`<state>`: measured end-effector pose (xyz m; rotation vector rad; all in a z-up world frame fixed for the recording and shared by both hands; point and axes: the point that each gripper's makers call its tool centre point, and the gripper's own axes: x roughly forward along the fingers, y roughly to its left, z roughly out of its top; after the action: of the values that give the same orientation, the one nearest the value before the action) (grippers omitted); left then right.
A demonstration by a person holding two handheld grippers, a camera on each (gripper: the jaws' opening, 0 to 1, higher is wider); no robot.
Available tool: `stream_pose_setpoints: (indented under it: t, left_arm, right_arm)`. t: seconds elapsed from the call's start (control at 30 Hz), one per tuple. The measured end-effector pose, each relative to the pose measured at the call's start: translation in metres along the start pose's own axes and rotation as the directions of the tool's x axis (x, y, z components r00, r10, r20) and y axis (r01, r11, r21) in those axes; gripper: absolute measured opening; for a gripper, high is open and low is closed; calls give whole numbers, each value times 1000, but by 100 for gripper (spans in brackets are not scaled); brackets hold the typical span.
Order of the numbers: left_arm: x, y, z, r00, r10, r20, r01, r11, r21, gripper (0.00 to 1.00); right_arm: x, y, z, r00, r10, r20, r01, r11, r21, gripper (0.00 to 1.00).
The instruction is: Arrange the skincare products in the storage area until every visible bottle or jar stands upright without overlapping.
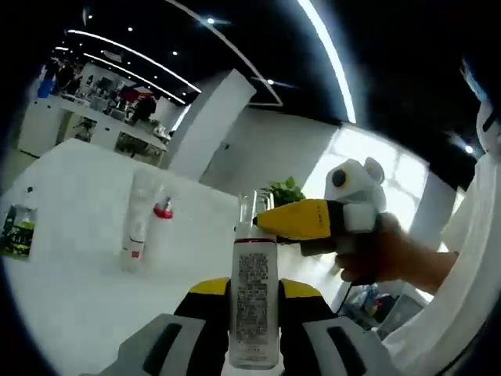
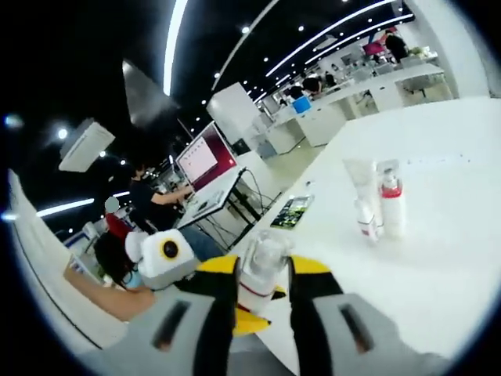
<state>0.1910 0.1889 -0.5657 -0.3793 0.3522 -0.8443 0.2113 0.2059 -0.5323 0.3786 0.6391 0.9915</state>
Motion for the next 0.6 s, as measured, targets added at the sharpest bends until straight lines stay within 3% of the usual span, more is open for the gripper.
stream_pose_setpoints:
  t: [0.27, 0.37, 0.5, 0.6]
  left_arm:
    - [0, 4, -14, 999, 21, -44, -18, 998, 54, 24]
    - [0, 14, -17, 996, 71, -57, -68, 996, 55, 24]
    - [-4, 20, -17, 995, 95, -43, -93, 994, 50, 26]
    - [-7, 27, -16, 992, 123, -39, -119, 988, 97, 26]
  right_arm:
    - [1, 3, -11, 1000, -3, -31, 2, 1000, -31, 21]
    - [4, 4, -12, 999, -8, -33, 6, 999, -51, 19]
    - [7, 2, -10, 999, -12, -34, 9, 997, -75, 19]
    - [10, 1, -7, 999, -10, -30, 8, 996, -94, 19]
